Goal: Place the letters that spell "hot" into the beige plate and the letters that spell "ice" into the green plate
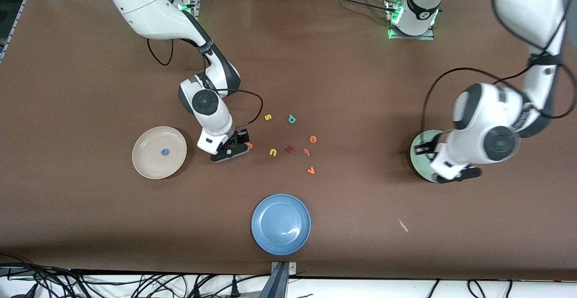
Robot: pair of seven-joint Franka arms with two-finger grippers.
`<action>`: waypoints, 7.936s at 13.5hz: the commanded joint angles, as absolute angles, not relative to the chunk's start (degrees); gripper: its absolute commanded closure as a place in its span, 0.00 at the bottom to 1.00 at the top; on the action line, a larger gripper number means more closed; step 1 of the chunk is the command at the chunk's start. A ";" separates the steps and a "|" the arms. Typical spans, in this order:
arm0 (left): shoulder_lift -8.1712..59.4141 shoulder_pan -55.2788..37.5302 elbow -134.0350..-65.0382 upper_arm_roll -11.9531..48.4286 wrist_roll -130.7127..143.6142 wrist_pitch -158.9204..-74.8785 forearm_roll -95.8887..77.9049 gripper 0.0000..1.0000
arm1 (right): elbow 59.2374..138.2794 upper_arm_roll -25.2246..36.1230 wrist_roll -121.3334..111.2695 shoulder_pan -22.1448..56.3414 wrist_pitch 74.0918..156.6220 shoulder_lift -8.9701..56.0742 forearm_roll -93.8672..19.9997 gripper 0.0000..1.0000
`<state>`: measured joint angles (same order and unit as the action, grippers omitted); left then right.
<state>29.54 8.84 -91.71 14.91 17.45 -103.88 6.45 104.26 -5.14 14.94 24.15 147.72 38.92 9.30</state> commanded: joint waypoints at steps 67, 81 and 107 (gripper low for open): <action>33.93 2.78 -87.97 17.32 23.87 -102.67 11.77 0.99 | 101.51 -2.81 14.70 27.79 140.22 35.62 10.11 1.00; 34.63 13.45 -97.65 17.40 11.08 -119.53 11.25 0.00 | 115.40 6.59 -22.15 14.85 135.26 20.65 9.93 0.50; 23.91 12.66 -62.84 21.53 3.61 -79.01 8.44 0.00 | 90.97 0.97 -2.54 9.43 89.21 2.64 0.44 0.00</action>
<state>23.75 12.58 -63.93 21.45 4.67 -79.88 9.64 93.41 2.15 -1.53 13.82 91.40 2.27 1.10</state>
